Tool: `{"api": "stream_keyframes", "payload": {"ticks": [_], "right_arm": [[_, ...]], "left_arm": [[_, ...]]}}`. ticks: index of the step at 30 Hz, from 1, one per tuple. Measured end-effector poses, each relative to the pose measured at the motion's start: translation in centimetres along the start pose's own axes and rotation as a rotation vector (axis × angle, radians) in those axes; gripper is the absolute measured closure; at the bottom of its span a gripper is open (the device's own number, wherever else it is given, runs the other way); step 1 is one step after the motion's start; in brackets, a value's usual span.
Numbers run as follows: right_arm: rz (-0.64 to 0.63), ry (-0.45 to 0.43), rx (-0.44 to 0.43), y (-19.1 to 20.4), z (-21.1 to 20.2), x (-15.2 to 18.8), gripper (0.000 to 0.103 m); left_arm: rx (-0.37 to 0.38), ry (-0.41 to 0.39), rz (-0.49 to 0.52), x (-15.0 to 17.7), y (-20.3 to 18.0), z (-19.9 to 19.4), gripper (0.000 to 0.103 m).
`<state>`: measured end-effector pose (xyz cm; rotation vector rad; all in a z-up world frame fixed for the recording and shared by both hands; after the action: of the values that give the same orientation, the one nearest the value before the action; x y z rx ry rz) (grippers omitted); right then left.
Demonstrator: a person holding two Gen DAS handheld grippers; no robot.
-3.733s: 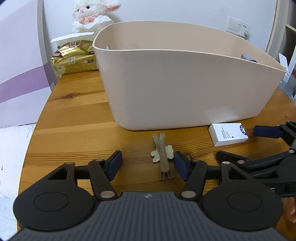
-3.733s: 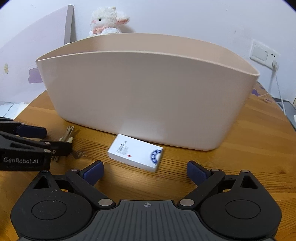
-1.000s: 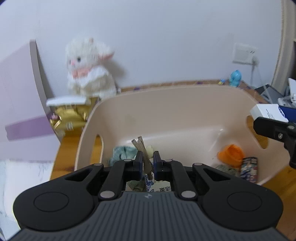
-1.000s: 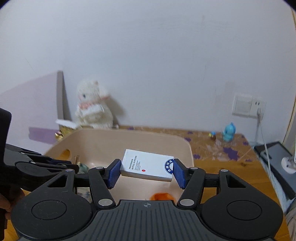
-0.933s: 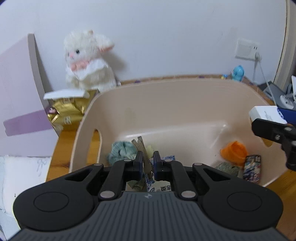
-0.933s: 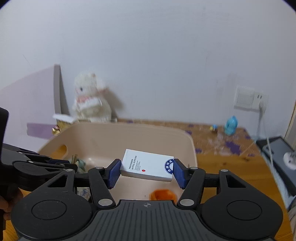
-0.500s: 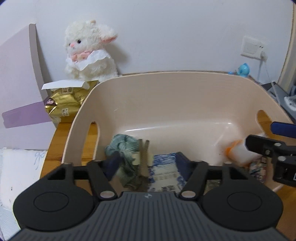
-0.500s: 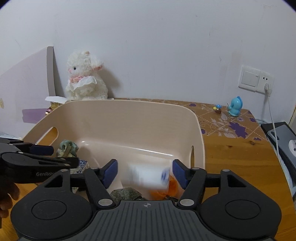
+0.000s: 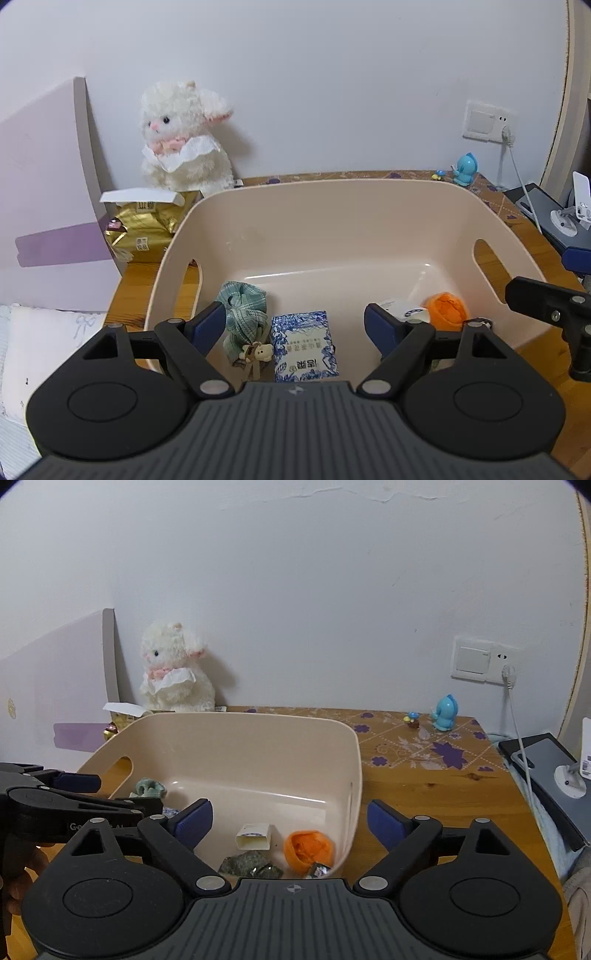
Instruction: Organize objects
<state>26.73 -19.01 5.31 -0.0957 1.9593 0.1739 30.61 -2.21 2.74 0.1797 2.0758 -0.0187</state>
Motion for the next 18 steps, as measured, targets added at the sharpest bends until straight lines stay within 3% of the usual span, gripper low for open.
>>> {"api": "stream_keyframes", "payload": {"ticks": [18], "right_arm": [[-0.024, -0.029, -0.030, 1.4, -8.8, 2.5, 0.011]], "left_arm": [[-0.032, -0.054, 0.019, 2.8, -0.5, -10.0, 0.020]]}}
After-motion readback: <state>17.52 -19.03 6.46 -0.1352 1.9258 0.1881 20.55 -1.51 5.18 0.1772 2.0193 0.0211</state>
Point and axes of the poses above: each gripper's, at about its wrist camera, not at the fingertips, and z roughly the way its jaws point, y to its left, x to its underside, the point moved 4 cm from there along z, roughly the way its jaws point, and after that the axes turned 11 degrees about -y, right-handed, at the moved point
